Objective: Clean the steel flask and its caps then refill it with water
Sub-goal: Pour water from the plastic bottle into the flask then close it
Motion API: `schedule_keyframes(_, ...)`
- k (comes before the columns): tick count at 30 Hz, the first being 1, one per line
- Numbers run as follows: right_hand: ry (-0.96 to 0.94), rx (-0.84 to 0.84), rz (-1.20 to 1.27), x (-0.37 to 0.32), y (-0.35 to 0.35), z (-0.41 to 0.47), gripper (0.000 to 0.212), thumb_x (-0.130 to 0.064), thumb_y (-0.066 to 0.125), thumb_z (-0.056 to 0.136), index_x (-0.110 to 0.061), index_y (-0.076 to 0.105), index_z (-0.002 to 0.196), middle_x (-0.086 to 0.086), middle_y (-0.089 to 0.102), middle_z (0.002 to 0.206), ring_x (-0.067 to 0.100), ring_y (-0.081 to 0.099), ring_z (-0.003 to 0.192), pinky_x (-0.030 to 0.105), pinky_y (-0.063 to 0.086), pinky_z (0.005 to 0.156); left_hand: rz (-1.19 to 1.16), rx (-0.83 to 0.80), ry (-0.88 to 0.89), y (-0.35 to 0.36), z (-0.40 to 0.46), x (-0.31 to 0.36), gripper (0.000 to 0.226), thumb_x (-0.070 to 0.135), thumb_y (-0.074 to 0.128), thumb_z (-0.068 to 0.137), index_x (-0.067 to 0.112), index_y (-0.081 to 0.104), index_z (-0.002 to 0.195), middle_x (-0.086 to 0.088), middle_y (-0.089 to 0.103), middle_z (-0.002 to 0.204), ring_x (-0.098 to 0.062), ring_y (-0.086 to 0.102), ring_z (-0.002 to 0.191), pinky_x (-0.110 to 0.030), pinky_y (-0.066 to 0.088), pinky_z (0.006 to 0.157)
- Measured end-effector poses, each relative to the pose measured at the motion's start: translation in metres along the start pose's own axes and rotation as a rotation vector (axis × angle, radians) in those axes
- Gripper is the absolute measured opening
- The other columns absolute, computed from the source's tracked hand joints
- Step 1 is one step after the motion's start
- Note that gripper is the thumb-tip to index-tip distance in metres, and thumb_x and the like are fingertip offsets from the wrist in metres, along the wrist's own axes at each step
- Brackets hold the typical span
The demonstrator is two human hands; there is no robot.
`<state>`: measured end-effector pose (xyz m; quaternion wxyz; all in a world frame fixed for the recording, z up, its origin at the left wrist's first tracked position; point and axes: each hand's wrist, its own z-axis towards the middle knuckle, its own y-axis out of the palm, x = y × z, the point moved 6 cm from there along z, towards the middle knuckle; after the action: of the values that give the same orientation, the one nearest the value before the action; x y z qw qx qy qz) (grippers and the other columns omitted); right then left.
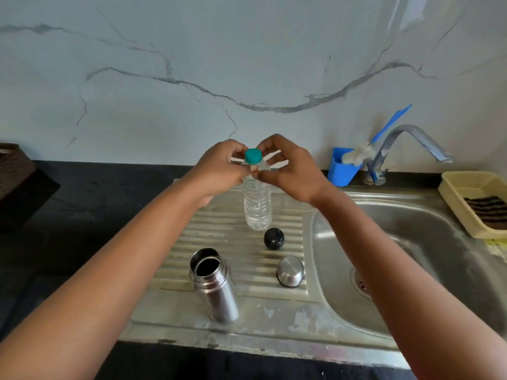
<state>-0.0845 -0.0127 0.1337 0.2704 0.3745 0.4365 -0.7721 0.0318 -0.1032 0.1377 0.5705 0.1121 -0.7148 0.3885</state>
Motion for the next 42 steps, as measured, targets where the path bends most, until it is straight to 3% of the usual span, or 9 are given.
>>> schedule_keyframes(4,0.062,-0.065,0.070,-0.009,-0.028,-0.033,0.037,-0.016,0.084,0.074,-0.023,0.062,0.103,-0.017,0.063,0.098,0.004,0.057,0.082,0.021,0.050,0.074,0.045,-0.037,0.017,0.025,-0.035,0.021,0.030,0.017,0.068,0.093,0.019,0.055,0.120,0.001,0.060,0.119,-0.016,0.062,0.108,-0.044,0.055,0.095)
schedule_keyframes(8,0.101,-0.168,0.063,-0.008,-0.043,-0.076,0.043,-0.018,0.089,0.068,-0.020,0.064,0.103,-0.007,0.068,0.097,0.021,0.062,0.090,0.027,0.054,0.074,0.114,-0.097,0.074,0.064,-0.075,0.019,0.030,0.019,0.062,0.096,0.018,0.049,0.123,0.002,0.056,0.122,-0.013,0.055,0.115,-0.037,0.046,0.100)
schedule_keyframes(15,0.200,-0.270,0.080,0.007,-0.039,-0.138,0.046,-0.017,0.092,0.063,-0.022,0.067,0.101,-0.014,0.068,0.099,0.015,0.063,0.091,0.030,0.057,0.074,0.216,-0.156,0.094,0.103,-0.126,-0.009,0.029,0.023,0.058,0.098,0.022,0.044,0.124,0.003,0.058,0.119,-0.012,0.058,0.105,-0.042,0.050,0.092)
schedule_keyframes(21,0.225,-0.359,0.008,0.023,-0.011,-0.160,0.045,-0.015,0.091,0.064,-0.021,0.067,0.102,-0.014,0.068,0.100,0.010,0.065,0.094,0.034,0.059,0.077,0.215,-0.161,0.015,0.117,-0.145,-0.050,0.029,0.019,0.060,0.097,0.022,0.044,0.122,0.005,0.060,0.117,-0.009,0.059,0.107,-0.035,0.051,0.090)
schedule_keyframes(26,0.199,-0.346,0.033,0.028,0.004,-0.164,0.044,-0.016,0.091,0.066,-0.019,0.070,0.104,-0.014,0.069,0.101,0.009,0.064,0.099,0.030,0.059,0.077,0.119,-0.068,0.018,0.116,-0.153,-0.071,0.027,0.017,0.062,0.096,0.026,0.045,0.115,0.018,0.057,0.114,0.018,0.051,0.105,-0.024,0.052,0.087)
schedule_keyframes(30,0.249,-0.400,0.002,0.029,0.001,-0.162,0.044,-0.015,0.089,0.068,-0.022,0.069,0.106,-0.013,0.068,0.105,0.007,0.064,0.101,0.033,0.059,0.081,0.046,-0.086,-0.011,0.121,-0.158,-0.078,0.032,0.021,0.062,0.096,0.038,0.041,0.113,0.023,0.053,0.120,0.006,0.056,0.108,-0.021,0.050,0.089)
schedule_keyframes(34,0.286,-0.376,0.007,0.033,-0.005,-0.162,0.042,-0.012,0.089,0.069,-0.023,0.068,0.104,-0.012,0.069,0.102,0.007,0.065,0.100,0.032,0.058,0.084,-0.010,-0.163,0.004,0.136,-0.160,-0.083,0.055,0.020,0.070,0.089,0.047,0.035,0.122,0.027,0.048,0.129,0.012,0.044,0.119,-0.010,0.039,0.094)
schedule_keyframes(39,0.322,-0.398,0.046,0.032,-0.008,-0.167,0.038,-0.007,0.083,0.075,-0.023,0.068,0.106,-0.009,0.068,0.105,0.006,0.063,0.103,0.030,0.057,0.087,0.030,0.031,0.154,0.143,-0.155,-0.085,0.057,0.033,0.083,0.077,0.027,0.050,0.123,0.016,0.061,0.113,-0.005,0.057,0.110,-0.014,0.044,0.088)
schedule_keyframes(42,0.314,-0.366,-0.051,0.022,-0.009,-0.168,0.026,-0.028,0.082,0.078,-0.029,0.069,0.100,-0.013,0.064,0.099,0.004,0.062,0.092,0.021,0.055,0.078,0.037,0.165,0.215,0.143,-0.157,-0.087,0.053,0.046,0.078,0.072,0.028,0.054,0.115,0.018,0.053,0.112,-0.010,0.056,0.109,-0.015,0.044,0.088)
